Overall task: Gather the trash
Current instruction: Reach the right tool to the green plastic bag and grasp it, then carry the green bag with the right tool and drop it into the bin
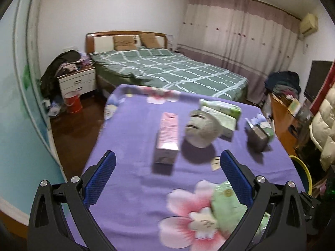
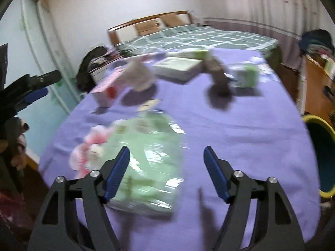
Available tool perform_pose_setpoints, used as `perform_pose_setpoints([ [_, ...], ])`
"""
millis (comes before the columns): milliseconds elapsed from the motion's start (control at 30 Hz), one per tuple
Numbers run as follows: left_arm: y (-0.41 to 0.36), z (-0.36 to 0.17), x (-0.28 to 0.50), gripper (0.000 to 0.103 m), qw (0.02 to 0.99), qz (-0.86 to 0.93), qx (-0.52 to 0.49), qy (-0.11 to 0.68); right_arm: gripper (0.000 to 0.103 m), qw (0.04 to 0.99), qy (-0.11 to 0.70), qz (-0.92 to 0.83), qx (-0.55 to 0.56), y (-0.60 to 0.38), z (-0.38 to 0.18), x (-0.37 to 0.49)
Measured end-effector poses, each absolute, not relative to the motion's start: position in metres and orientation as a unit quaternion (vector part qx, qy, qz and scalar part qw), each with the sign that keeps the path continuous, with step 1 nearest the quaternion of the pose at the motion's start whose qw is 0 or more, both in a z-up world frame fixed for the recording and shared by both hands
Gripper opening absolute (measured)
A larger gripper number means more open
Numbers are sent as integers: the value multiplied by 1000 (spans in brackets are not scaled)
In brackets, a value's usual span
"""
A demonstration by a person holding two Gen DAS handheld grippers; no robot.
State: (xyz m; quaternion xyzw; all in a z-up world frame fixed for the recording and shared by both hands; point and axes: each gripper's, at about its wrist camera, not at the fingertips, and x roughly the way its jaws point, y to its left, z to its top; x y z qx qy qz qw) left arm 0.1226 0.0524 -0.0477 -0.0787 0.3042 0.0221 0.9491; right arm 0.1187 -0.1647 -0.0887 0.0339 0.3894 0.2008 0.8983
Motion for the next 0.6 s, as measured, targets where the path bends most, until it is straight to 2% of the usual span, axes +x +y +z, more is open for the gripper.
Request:
perform_pose_setpoints([
  [200, 78, -58, 113, 98, 948, 34, -93, 302, 72, 887, 415, 202, -25, -117, -106, 118],
  [400, 83, -64, 107, 98, 946, 31, -102, 305, 73, 885, 424, 181, -62, -111, -126, 120],
  [433, 83, -66, 107, 98, 946, 31, -103, 305, 67, 886, 423, 180, -61, -112, -126, 119],
  [467, 83, -66, 106, 98, 946, 32, -104, 305, 55, 887, 421, 176, -64, -115, -125, 118],
  [500, 83, -67, 104, 98, 946, 32, -104, 305, 48, 888, 420, 176, -65, -115, -125, 118],
  [567, 83, -67, 103, 98, 946, 34, -106, 306, 27, 887, 419, 181, -67, -119, -124, 115],
  [600, 82, -68, 102, 98, 945, 35, -106, 306, 26, 887, 418, 183, -68, -118, -124, 113],
])
